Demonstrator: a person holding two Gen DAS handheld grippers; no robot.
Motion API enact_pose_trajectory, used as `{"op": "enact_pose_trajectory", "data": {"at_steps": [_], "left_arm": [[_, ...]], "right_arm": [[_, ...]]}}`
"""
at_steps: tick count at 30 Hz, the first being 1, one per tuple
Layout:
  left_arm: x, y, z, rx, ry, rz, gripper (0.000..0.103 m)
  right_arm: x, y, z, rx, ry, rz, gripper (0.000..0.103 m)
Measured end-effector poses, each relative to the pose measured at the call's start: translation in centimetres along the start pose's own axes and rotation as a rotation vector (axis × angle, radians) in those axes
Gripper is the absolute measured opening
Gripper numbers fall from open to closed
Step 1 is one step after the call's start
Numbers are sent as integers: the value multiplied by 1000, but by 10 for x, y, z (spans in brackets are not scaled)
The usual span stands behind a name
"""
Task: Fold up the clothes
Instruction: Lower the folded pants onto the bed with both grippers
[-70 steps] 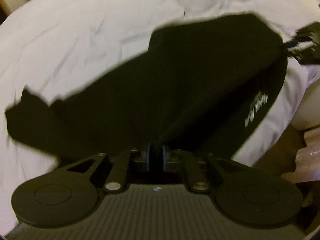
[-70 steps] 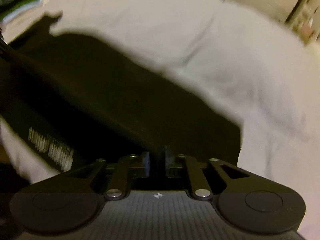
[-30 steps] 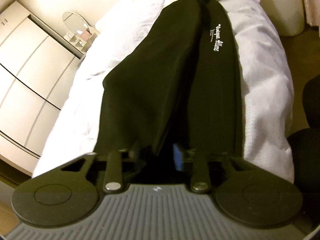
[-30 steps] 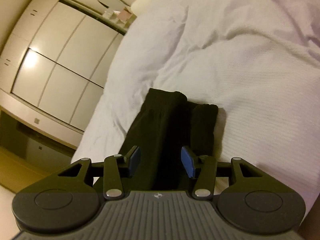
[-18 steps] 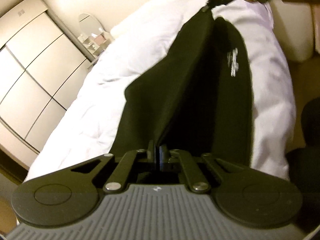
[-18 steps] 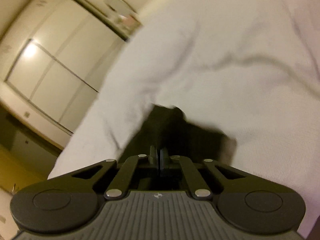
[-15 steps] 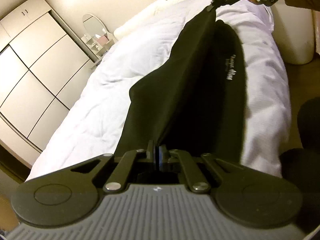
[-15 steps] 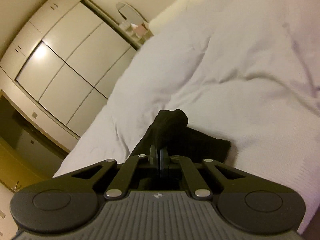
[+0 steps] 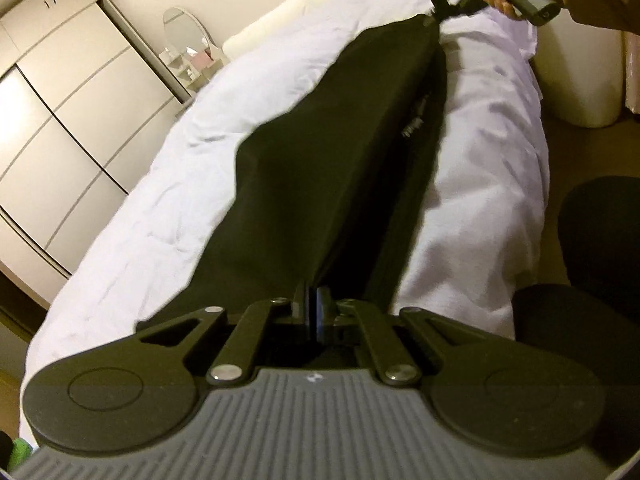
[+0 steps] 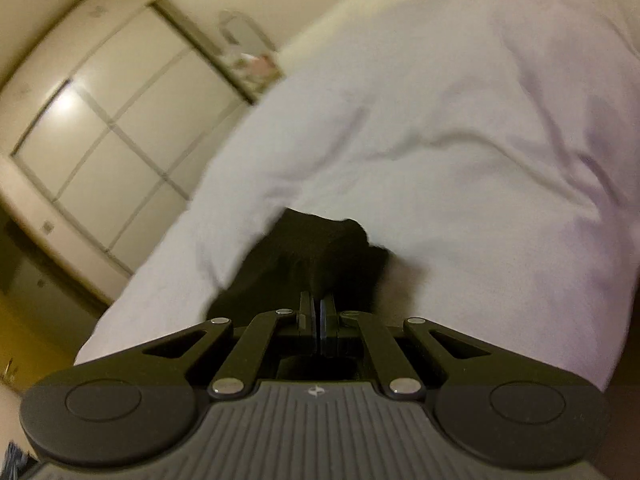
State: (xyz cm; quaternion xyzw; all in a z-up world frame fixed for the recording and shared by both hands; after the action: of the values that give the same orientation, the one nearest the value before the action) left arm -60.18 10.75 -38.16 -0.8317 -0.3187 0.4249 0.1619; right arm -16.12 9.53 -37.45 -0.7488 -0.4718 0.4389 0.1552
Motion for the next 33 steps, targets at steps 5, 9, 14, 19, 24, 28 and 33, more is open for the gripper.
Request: {"op": "enact_pose_trajectory", "data": {"at_steps": [5, 9, 14, 19, 24, 28, 33], "left_arm": [[5, 12, 1, -23, -46, -42, 5], [-30, 1, 3, -174, -43, -31, 12], [-69, -24, 35, -425, -126, -94, 12], [-88, -63, 78, -684, -264, -201, 12], [-87, -100, 136, -936, -386, -225, 13], [-89, -119, 171, -1041, -427, -178, 14], [-103, -174, 170, -1073, -340, -146, 23]], "right_arm": [[20, 8, 16, 9, -81, 124, 20], [-16, -31, 26, -131, 6, 192, 31], [-47, -92, 85, -320, -63, 48, 33], [-49, -145, 163, -450, -222, -161, 30], [-39, -181, 210, -530, -320, -243, 22], [-15, -199, 229, -626, -416, -151, 20], [-16, -245, 237, -654, -434, -303, 24]]}}
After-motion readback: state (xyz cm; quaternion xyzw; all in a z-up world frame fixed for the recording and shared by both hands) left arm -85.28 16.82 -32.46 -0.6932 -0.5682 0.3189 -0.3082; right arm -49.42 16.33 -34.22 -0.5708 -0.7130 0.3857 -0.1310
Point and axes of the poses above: each gripper's, at about its wrist camera, not at the fingertips, and x roughly the way its jaws point, y to its right, z to its underside, the point moved 3 cm from there along x, roughly the way its jaws point, and after that the axes turned 2 degrees about -y, right-handed, at the moved point
